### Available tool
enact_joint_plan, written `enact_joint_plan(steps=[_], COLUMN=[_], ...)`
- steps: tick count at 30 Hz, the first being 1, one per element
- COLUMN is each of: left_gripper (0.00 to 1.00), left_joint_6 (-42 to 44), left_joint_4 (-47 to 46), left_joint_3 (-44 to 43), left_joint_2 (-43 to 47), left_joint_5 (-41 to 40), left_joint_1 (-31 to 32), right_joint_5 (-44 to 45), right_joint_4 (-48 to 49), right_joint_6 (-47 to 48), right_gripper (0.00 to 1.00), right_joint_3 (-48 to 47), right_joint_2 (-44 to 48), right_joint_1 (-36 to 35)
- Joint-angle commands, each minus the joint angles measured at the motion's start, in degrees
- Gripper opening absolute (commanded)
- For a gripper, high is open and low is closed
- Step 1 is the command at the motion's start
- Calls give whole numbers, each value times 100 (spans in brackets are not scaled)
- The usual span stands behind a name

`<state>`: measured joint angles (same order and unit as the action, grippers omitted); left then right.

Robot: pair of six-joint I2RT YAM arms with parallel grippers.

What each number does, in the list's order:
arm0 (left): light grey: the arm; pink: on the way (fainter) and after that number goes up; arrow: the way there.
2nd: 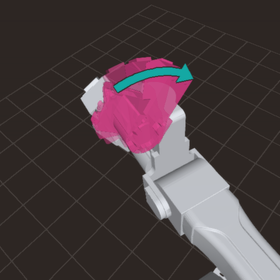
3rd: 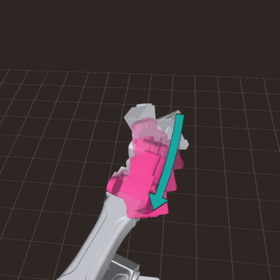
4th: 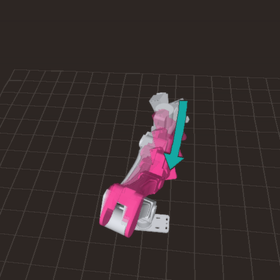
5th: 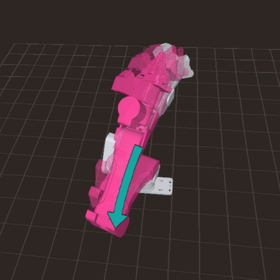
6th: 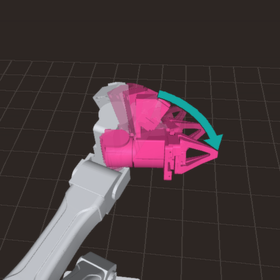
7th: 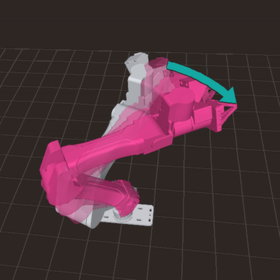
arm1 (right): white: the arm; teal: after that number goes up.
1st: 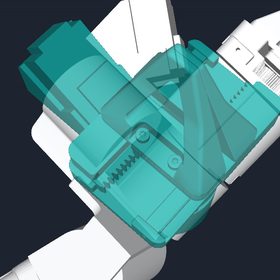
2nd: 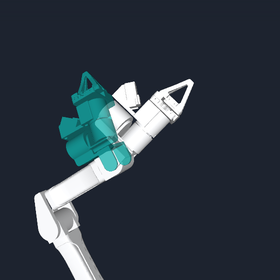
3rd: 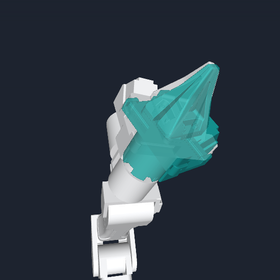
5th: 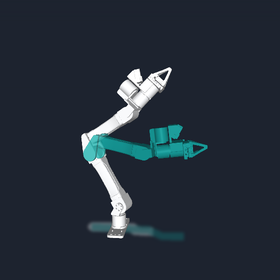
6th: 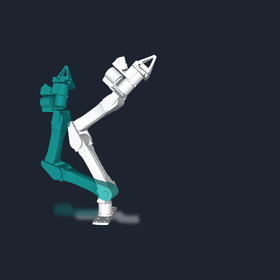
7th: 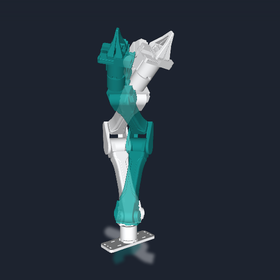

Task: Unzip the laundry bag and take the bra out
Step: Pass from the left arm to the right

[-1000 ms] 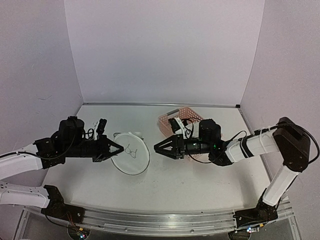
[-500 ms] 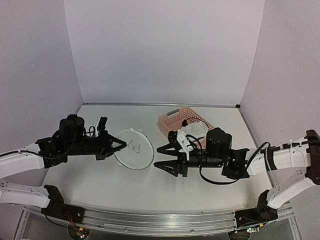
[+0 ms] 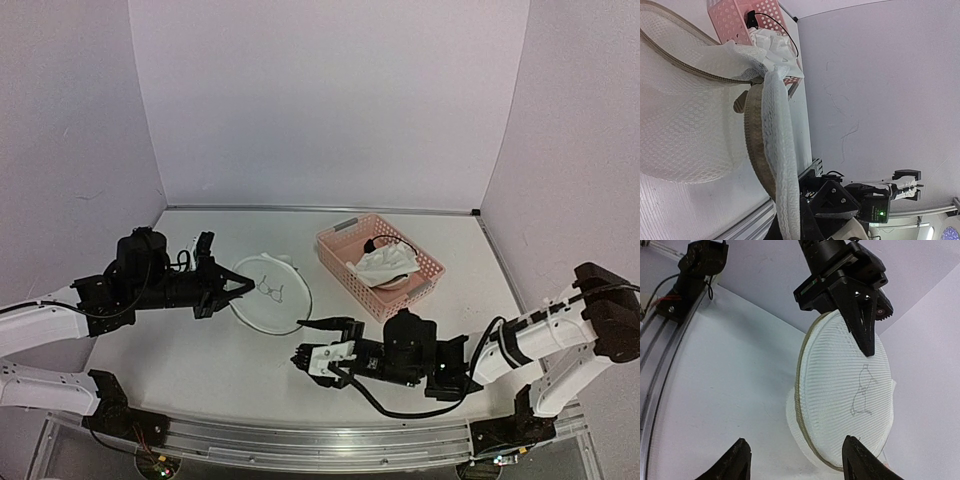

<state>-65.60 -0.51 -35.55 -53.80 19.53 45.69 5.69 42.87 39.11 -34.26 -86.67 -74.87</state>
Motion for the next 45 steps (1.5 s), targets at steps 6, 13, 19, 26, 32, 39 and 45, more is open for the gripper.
enact_joint_plan(steps=[6,13,19,26,32,39,45], left_gripper=[0,0,0,2,20,44,48], left_joint_6=[-137,-146,-145,-113,48,759,1092], left_joint_4=[-456,-515,-558,-574,-507,789,1483], left_joint_3=[-9,-13,-40,-31,-55,-461,-622], left_joint_2=[33,-14,-98,-183,-95,360,731], left_joint_5=[162,231,325,342,169,-784,-1292], left_joint_1=[-25,-25,-25,-25,-23,-25,-25], right_joint_5=[1787,2313,2492,2590,2555,2610,2559], right_joint_4=[1768,2390,2720,2858,2864,2633,2094], right_joint_6=[1678,2258,2350,2190,1904,1648,1213], right_gripper=[65,63,56,5,0,0,0], right_joint_3=[-456,-881,-1044,-985,-769,-650,-614], right_joint_2=[-902,-1524,-1819,-1774,-1503,-1137,-675], right_joint_1=[-403,-466,-467,-475,-476,-476,-476])
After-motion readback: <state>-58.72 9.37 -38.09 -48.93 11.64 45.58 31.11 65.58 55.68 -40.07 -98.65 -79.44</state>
